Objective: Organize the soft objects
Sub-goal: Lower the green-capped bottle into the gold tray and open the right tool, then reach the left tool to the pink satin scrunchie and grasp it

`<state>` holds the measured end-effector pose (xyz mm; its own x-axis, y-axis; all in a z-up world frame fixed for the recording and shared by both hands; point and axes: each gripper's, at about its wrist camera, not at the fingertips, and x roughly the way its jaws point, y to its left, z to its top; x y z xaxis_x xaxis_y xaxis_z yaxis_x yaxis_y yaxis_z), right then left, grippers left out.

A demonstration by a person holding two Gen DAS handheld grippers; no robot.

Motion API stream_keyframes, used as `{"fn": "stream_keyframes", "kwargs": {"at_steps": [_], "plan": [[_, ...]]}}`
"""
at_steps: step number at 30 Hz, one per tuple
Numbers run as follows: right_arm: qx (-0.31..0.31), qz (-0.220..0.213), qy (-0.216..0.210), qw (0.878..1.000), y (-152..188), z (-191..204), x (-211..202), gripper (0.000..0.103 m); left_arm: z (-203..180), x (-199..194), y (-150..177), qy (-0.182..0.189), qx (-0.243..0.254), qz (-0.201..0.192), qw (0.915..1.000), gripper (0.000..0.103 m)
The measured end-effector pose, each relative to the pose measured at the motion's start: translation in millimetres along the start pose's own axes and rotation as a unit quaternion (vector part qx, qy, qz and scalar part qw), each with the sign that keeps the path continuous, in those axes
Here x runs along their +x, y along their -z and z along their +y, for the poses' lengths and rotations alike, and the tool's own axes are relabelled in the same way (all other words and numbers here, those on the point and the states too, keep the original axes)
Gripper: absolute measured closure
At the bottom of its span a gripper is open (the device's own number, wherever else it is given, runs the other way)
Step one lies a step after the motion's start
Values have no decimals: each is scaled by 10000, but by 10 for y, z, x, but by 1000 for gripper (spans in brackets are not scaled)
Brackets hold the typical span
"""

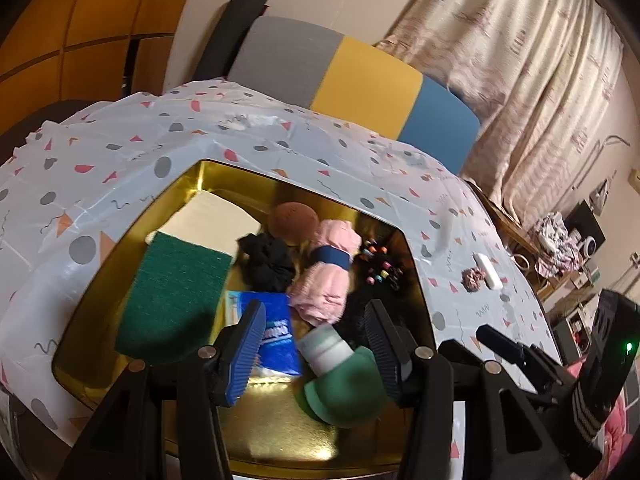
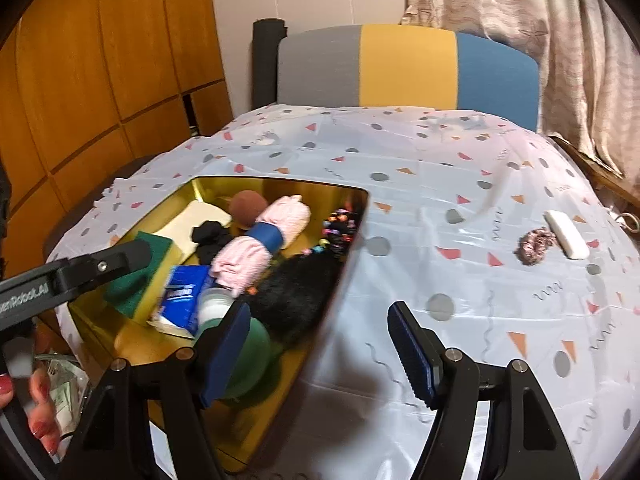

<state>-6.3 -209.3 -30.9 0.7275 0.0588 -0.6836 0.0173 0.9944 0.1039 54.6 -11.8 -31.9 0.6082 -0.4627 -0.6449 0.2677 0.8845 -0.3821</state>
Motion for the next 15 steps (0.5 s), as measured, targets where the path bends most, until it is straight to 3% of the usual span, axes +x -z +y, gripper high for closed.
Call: {"fn": "stream_keyframes", "kwargs": {"at_steps": [15], "plan": [[442,-26,599,9972,95,-720,-73,29,-516,87,242,407,456,330,9976,51]]}}
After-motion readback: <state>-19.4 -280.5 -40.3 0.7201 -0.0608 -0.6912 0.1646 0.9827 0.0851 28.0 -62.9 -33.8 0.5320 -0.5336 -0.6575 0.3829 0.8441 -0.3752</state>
